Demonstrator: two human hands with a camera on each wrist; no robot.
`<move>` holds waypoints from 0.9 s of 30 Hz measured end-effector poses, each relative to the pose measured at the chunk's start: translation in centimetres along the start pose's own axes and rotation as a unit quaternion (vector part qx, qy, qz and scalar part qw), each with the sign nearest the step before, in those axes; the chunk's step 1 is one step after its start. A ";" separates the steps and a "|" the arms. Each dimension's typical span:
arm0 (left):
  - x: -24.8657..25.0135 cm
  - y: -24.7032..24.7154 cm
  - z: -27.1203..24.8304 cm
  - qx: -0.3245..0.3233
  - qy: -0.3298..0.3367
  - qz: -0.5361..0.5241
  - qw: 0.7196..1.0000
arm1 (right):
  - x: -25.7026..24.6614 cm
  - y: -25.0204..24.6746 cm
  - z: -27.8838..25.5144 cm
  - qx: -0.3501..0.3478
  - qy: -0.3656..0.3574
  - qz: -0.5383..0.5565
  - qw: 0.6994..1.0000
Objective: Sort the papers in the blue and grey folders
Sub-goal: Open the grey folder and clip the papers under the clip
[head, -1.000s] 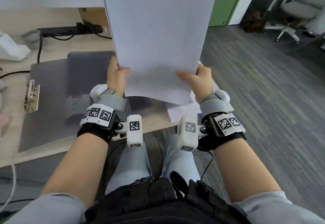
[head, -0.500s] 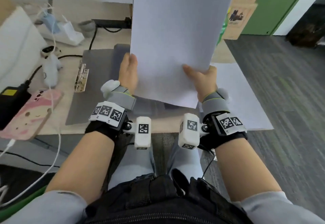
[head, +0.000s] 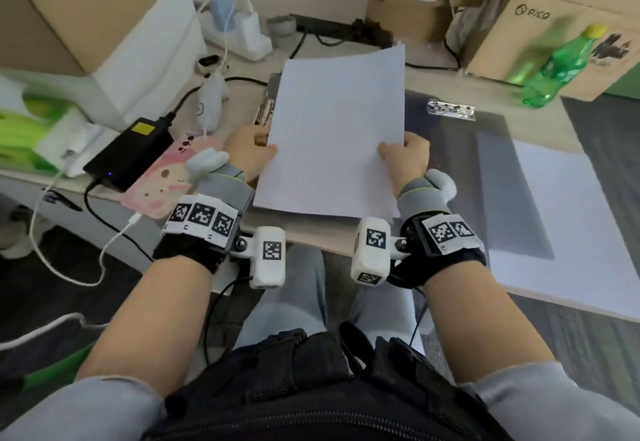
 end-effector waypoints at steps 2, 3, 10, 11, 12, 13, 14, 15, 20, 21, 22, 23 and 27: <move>-0.9 -0.6 0.0 0.028 -0.019 -0.001 0.999 | 0.5 0.4 0.1 0.002 0.009 -0.013 1.000; -1.4 -1.2 0.1 0.056 -0.033 0.001 0.998 | 0.7 0.7 0.1 0.004 0.013 -0.021 1.000; -3.0 -1.7 0.9 0.035 -0.067 0.030 0.997 | 0.6 1.6 -0.2 0.007 0.028 -0.052 0.998; -3.1 -1.4 0.9 0.022 -0.065 0.007 0.998 | 0.6 1.8 -0.3 0.004 0.032 -0.055 0.998; -3.0 -1.3 0.9 0.012 -0.064 -0.018 0.998 | 0.6 2.0 -0.3 0.004 0.033 -0.057 0.998; -2.9 -1.2 0.9 0.006 -0.060 -0.035 0.998 | 0.6 2.2 -0.3 0.004 0.035 -0.058 0.998; -3.1 -1.0 0.9 0.004 -0.059 -0.045 0.997 | 0.6 2.3 -0.3 0.003 0.038 -0.060 0.997; -3.2 -0.9 1.0 -0.002 -0.061 -0.052 0.997 | 0.6 2.4 -0.4 0.001 0.041 -0.062 0.997; -3.7 -0.4 1.0 0.010 -0.077 -0.054 0.996 | 0.7 2.7 -0.3 -0.002 0.050 -0.079 0.996; -3.4 -0.5 0.8 0.009 -0.084 -0.056 0.995 | 0.7 2.8 -0.3 -0.004 0.053 -0.081 0.995; -3.3 -0.5 0.7 0.012 -0.086 -0.062 0.994 | 0.7 2.9 -0.3 -0.005 0.055 -0.083 0.995; -3.2 -0.5 0.7 0.012 -0.088 -0.064 0.994 | 0.7 2.9 -0.3 -0.009 0.058 -0.086 0.995; -3.0 -0.6 0.8 0.021 -0.100 -0.059 0.993 | 0.4 2.9 -0.2 -0.020 0.060 -0.102 0.993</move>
Point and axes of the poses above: each hand's wrist, its own z-axis towards the middle knuckle, its own y-axis out of the palm, x = y × z, the point moved 5 cm from there along z, towards the middle knuckle, and after that the axes turned 5 degrees about y, right-handed, at the moved point
